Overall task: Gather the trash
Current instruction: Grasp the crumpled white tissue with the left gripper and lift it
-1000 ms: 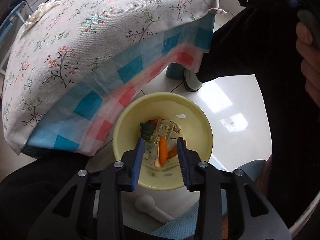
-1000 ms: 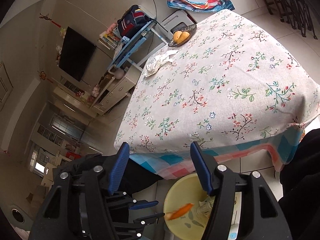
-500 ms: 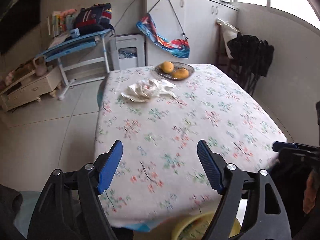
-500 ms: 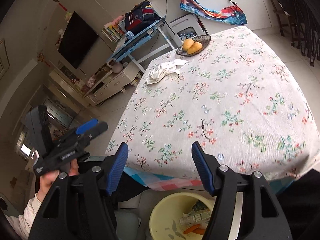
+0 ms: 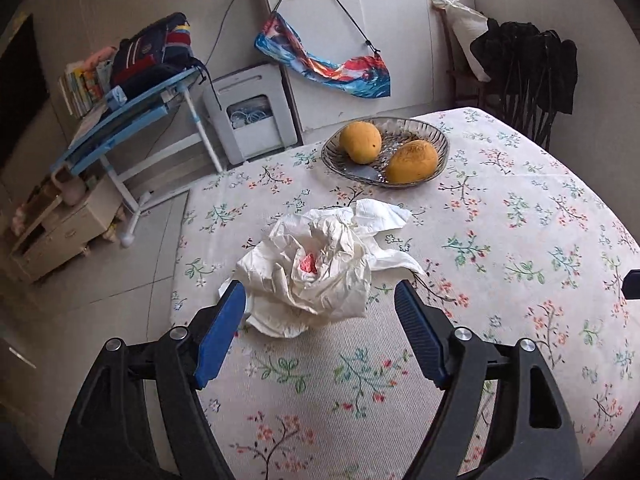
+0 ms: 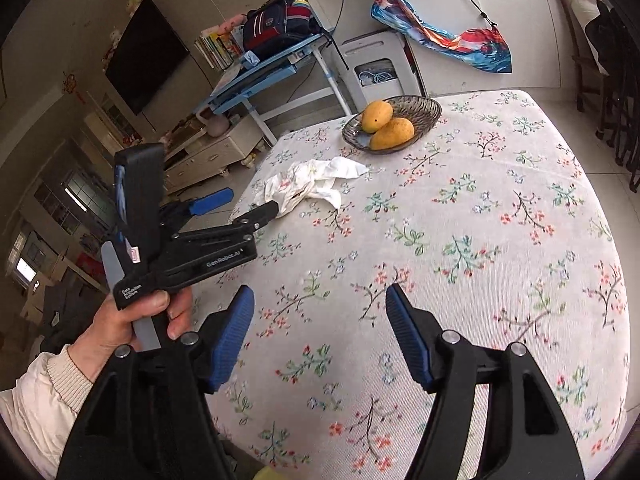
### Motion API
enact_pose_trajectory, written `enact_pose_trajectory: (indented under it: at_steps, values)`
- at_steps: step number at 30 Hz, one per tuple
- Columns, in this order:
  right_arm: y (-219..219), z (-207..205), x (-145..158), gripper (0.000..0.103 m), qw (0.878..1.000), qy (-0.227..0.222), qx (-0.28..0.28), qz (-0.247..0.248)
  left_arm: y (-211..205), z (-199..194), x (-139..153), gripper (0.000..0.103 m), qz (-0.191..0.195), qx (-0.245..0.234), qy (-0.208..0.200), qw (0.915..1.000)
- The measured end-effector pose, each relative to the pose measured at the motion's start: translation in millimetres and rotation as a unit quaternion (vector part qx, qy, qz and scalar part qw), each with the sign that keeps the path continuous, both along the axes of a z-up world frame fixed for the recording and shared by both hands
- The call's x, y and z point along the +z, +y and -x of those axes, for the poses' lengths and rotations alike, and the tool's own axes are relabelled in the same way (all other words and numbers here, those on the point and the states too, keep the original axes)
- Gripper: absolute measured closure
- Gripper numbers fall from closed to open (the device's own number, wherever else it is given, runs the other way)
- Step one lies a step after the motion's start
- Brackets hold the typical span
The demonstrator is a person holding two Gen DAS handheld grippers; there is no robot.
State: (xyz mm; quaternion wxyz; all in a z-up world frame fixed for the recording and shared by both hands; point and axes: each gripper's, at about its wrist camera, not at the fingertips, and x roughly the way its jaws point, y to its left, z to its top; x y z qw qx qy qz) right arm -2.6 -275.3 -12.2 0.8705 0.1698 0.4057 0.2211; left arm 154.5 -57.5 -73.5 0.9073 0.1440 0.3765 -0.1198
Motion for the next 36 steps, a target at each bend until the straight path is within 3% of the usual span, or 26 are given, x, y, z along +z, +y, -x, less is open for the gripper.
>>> enact_pose_trajectory:
  at_steps: [2,3,6,10,16,21,25,28,29,31,32,36]
  values:
    - [0,-12,-3,0.037,1.000,0.002,-0.002,-0.003,8,-22,-11,0.043,0.032,0.007,0.039,0.9987]
    - [1,-18,-5,0.037,1.000,0.004,-0.003,-0.001,14,-30,-15,0.068,0.054,0.010,0.063,0.9964]
    - [7,-34,-8,0.037,1.000,0.006,0.000,0.002,32,-33,-7,0.083,0.112,0.015,0.078,0.9905]
    - [28,-53,-5,0.037,1.000,-0.006,0.017,0.017,61,-20,22,0.084,0.172,0.021,0.070,0.9823]
    - [91,-103,-8,0.034,0.994,-0.036,0.063,0.085,102,-6,47,0.084,0.234,0.060,0.048,0.9693]
    - [130,-142,-25,0.029,0.983,-0.044,0.076,0.161,111,-6,51,0.084,0.227,0.072,0.035,0.9705]
    - [135,-165,-44,0.030,0.974,-0.016,0.069,0.214,112,-4,57,0.084,0.220,0.071,0.029,0.9724]
    - [137,-165,-48,0.043,0.967,-0.028,0.077,0.240,111,-4,59,0.084,0.214,0.069,0.027,0.9740]
    - [135,-162,-46,0.061,0.968,-0.031,0.078,0.238,111,-4,60,0.084,0.214,0.068,0.027,0.9740]
    - [130,-159,-44,0.087,0.969,-0.027,0.076,0.232,110,-4,59,0.084,0.211,0.068,0.027,0.9747]
    - [127,-158,-42,0.093,0.973,-0.022,0.075,0.218,109,-3,59,0.084,0.209,0.068,0.026,0.9752]
    - [105,-125,-31,0.094,0.986,-0.012,0.069,0.149,103,6,57,0.084,0.196,0.063,0.018,0.9785]
